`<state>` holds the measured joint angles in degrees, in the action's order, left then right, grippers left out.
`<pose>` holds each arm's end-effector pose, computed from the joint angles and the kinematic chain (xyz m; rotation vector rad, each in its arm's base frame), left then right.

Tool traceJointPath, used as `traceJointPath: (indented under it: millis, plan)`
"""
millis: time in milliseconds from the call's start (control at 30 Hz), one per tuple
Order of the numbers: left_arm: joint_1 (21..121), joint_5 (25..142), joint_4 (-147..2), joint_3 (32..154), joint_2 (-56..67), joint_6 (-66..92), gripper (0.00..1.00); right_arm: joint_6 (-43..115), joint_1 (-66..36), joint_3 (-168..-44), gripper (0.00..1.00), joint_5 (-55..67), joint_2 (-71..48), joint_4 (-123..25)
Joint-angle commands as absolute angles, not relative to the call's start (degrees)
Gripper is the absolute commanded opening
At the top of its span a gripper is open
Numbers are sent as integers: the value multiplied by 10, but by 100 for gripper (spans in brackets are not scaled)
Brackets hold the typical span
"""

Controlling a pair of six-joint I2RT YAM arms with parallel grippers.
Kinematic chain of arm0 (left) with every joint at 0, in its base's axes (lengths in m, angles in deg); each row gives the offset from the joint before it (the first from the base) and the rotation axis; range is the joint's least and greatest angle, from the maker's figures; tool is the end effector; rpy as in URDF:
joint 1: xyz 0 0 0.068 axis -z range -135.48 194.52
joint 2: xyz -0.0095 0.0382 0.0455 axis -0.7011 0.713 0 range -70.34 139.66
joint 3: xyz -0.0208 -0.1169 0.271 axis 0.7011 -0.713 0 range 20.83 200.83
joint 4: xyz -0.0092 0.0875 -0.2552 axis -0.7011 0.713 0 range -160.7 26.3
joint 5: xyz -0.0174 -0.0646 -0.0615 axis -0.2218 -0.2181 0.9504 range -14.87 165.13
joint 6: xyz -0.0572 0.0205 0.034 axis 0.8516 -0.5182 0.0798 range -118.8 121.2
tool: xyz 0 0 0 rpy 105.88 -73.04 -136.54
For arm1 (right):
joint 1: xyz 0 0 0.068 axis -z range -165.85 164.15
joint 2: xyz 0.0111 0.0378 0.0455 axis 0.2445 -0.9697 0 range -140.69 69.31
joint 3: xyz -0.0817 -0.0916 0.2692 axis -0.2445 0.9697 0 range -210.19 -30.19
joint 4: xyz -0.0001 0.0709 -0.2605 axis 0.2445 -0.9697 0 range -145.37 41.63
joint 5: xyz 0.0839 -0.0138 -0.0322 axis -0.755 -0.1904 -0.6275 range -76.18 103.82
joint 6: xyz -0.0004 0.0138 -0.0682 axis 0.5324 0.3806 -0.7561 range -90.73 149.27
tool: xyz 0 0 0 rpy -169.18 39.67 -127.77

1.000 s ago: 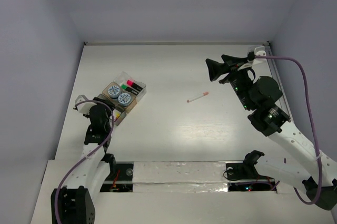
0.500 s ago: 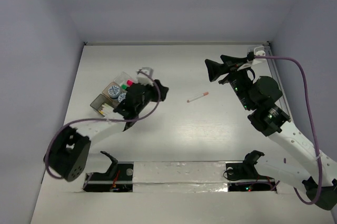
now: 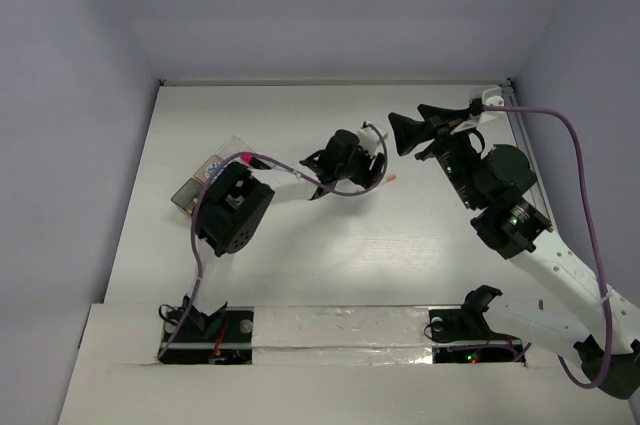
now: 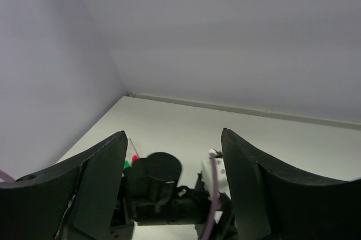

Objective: Sort the stationery into containers
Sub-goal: Pick up the pen from the center of the board.

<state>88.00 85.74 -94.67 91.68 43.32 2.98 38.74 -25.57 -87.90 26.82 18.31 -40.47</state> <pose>0.3450 -0.3414 0.2065 0.8168 1.7795 -0.7051 0.1691 0.1239 0.4590 -0.1578 1.3359 0.5790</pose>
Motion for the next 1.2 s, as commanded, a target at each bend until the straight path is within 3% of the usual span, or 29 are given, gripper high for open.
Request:
traceJointPath:
  millis: [0, 233, 433, 700, 733, 1000, 1167]
  plan:
    - [893, 888, -882, 979, 470, -27, 55, 388, -254, -909, 73, 261, 190, -395]
    - [899, 874, -839, 1027, 531, -55, 52, 388, -254, -906, 73, 261, 193, -391]
    - [923, 824, -813, 1033, 557, -81, 26, 388, -254, -907, 73, 260, 191, -390]
    - [961, 695, -796, 1005, 551, -96, 14, 380, -254, -904, 74, 272, 206, -391]
    - [961, 683, -796, 999, 547, -91, 2, 381, -254, -903, 74, 273, 207, -391]
    - [961, 636, -876, 926, 435, 7, 0, 384, -254, -907, 74, 264, 214, -398]
    - [926, 603, -972, 797, 263, 112, 0, 386, -254, -909, 74, 258, 216, -404]
